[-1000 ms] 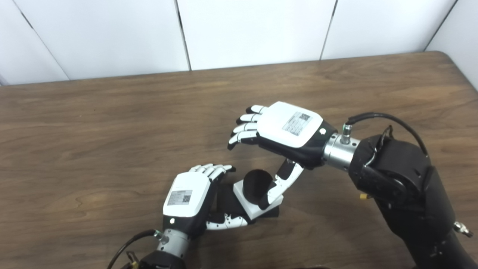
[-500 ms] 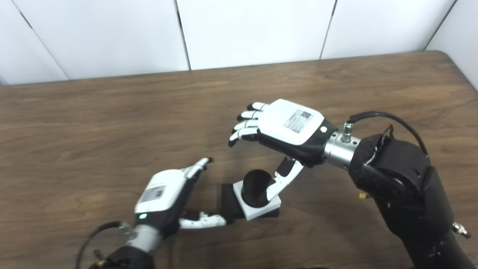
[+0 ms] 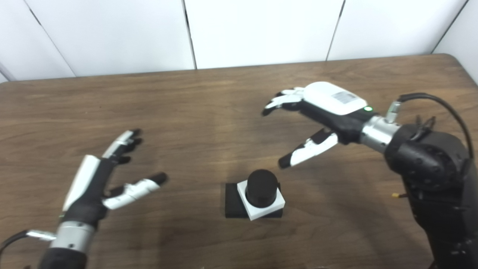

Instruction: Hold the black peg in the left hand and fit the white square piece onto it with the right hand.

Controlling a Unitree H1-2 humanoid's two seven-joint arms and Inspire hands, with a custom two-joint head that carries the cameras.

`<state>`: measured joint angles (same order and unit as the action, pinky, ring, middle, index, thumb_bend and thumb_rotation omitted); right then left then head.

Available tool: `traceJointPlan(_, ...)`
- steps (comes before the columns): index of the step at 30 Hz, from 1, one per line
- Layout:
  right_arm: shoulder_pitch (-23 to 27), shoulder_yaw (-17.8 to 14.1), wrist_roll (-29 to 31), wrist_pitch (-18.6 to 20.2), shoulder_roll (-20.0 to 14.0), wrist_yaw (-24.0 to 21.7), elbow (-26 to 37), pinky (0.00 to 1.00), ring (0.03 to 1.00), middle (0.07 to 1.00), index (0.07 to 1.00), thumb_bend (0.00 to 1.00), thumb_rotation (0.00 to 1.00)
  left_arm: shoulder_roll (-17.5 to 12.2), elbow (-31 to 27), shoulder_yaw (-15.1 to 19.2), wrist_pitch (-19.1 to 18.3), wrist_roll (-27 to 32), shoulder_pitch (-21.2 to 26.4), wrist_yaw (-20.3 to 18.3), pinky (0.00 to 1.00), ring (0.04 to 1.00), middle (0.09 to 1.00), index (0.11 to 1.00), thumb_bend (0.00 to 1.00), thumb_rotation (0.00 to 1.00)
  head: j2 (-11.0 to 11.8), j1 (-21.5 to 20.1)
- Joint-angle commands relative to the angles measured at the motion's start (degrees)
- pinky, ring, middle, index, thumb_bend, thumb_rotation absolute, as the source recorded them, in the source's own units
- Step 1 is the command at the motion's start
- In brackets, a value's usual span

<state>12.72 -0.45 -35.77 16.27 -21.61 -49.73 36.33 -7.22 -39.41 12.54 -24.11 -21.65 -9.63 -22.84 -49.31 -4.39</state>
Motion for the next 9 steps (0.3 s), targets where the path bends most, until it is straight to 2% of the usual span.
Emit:
traceJointPlan(1, -1.59, -2.92, 3.43, 2.47, 1.03, 5.18, -0.36, 0.81, 0.926, 0.896, 0.834, 0.7, 0.78, 1.95, 0.67, 1.85, 2.5, 3.5, -0.47, 5.36, 0.82, 0.856, 0.845, 0.86, 0.81, 0.68, -0.07, -0.04)
traceJointPlan(3, -4.76, -5.3, 5.92, 3.35, 2.57, 9.07, -1.19, 0.83, 0.935, 0.918, 0.871, 0.62, 0.84, 4.08, 2.72, 4.64, 3.77, 10.25, -0.54, 8.06, 0.84, 0.868, 0.865, 0.871, 0.72, 0.68, -0.01, -0.19)
traceJointPlan(5, -7.99, -7.71, 8.97, 5.13, 4.98, 12.87, -1.47, 0.86, 0.944, 0.949, 0.919, 0.55, 0.95, 5.12, 4.73, 6.58, 4.73, 17.52, -0.49, 9.36, 0.88, 0.92, 0.915, 0.91, 0.68, 0.71, -0.06, -0.46)
traceJointPlan(7, -10.52, -9.18, 11.86, 6.9, 7.37, 15.87, -1.06, 0.89, 0.95, 0.964, 0.946, 0.53, 0.99, 5.69, 6.12, 7.38, 5.82, 22.43, -0.61, 10.53, 0.93, 0.966, 0.96, 0.958, 0.6, 0.75, -0.06, -0.6)
traceJointPlan(9, -12.9, -11.06, 16.7, 8.23, 10.42, 18.72, -0.91, 0.86, 0.95, 0.975, 0.964, 0.5, 1.0, 5.92, 7.39, 7.41, 7.0, 26.0, -1.0, 11.29, 0.98, 0.991, 0.989, 0.988, 0.57, 0.8, -0.07, -0.82)
